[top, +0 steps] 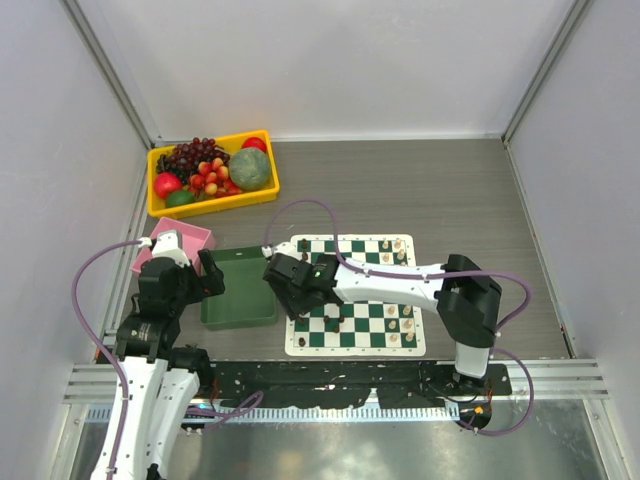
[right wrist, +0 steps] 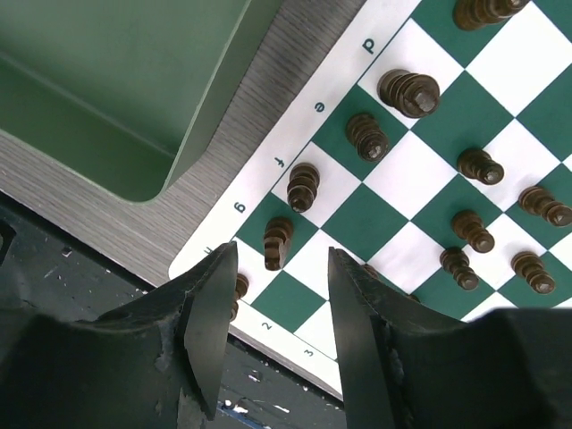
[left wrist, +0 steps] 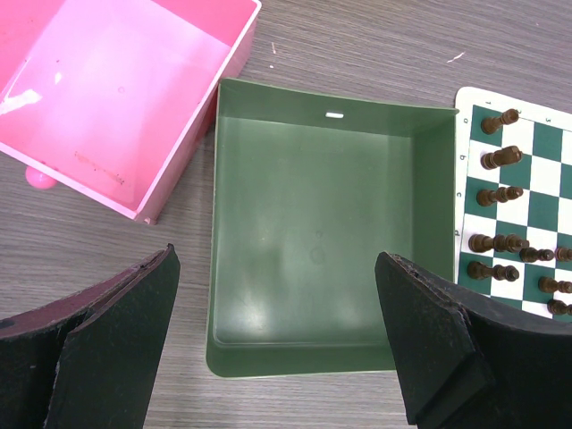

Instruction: Set up the chess pieces on the board

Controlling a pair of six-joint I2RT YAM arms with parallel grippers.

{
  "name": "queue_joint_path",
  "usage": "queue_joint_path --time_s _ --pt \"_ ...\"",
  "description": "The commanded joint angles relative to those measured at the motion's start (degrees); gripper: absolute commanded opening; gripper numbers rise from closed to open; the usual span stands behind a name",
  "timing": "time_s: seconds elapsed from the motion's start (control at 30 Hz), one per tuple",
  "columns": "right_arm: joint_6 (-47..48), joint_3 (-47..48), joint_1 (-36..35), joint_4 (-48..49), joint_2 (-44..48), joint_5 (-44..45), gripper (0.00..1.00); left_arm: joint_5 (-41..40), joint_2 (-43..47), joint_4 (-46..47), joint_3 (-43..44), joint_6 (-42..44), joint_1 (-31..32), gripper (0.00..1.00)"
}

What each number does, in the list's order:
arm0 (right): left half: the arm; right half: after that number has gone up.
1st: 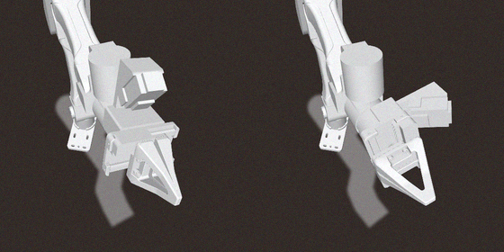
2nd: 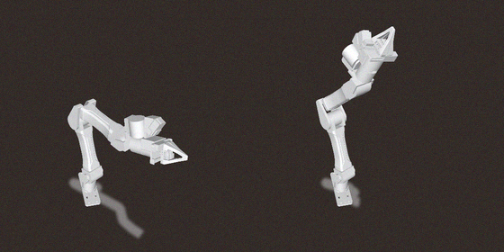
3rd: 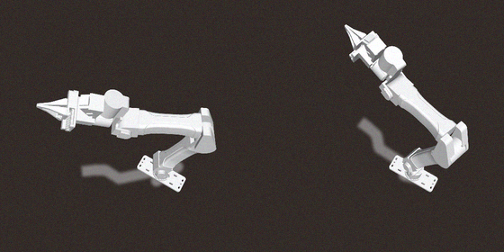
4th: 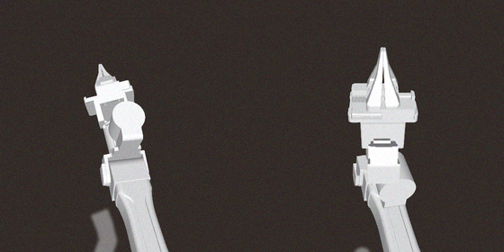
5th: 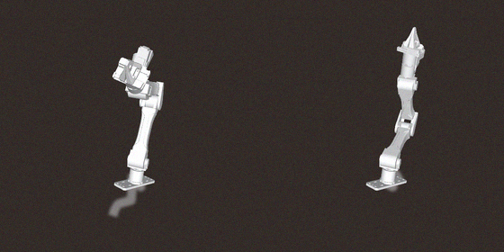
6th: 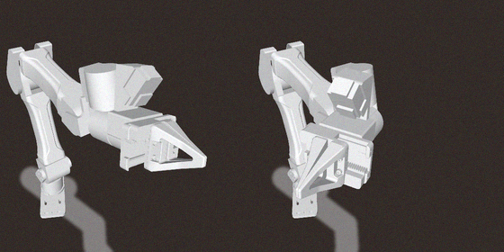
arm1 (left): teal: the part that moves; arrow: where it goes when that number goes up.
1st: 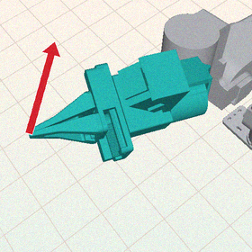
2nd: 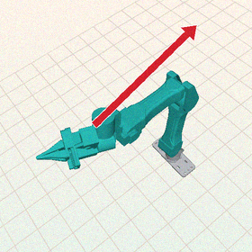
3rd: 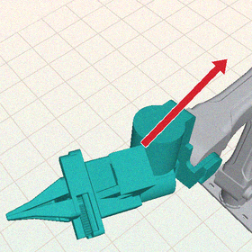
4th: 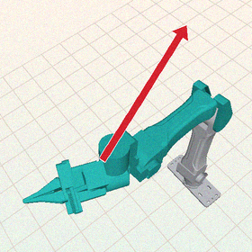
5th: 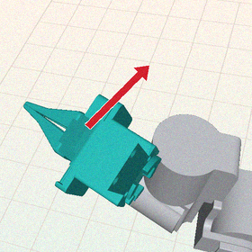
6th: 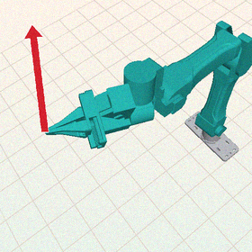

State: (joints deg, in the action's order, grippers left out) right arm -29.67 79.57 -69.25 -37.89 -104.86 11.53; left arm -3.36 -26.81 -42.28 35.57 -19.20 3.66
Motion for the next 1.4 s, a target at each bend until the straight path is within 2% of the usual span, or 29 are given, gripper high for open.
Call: queue_joint_path --time_s 0.0,0.7,0.93,1.37 --pt "-1.27 3.31 0.35 0.89 -0.96 2.18 0.51 0.54 0.62 1.33 0.38 -0.05 -0.14 0.99" --pt "-2.50 4.98 2.28 1.15 -6.15 2.71 0.36 0.54 0.70 1.33 0.46 0.04 -0.15 0.99" --pt "-2.15 4.46 2.37 1.15 -5.53 2.97 0.20 0.54 0.79 1.33 0.38 0.04 -0.06 0.99" --pt "-2.41 1.64 2.28 0.97 -1.75 4.03 0.17 0.63 0.62 1.41 0.46 0.04 -0.15 0.99"
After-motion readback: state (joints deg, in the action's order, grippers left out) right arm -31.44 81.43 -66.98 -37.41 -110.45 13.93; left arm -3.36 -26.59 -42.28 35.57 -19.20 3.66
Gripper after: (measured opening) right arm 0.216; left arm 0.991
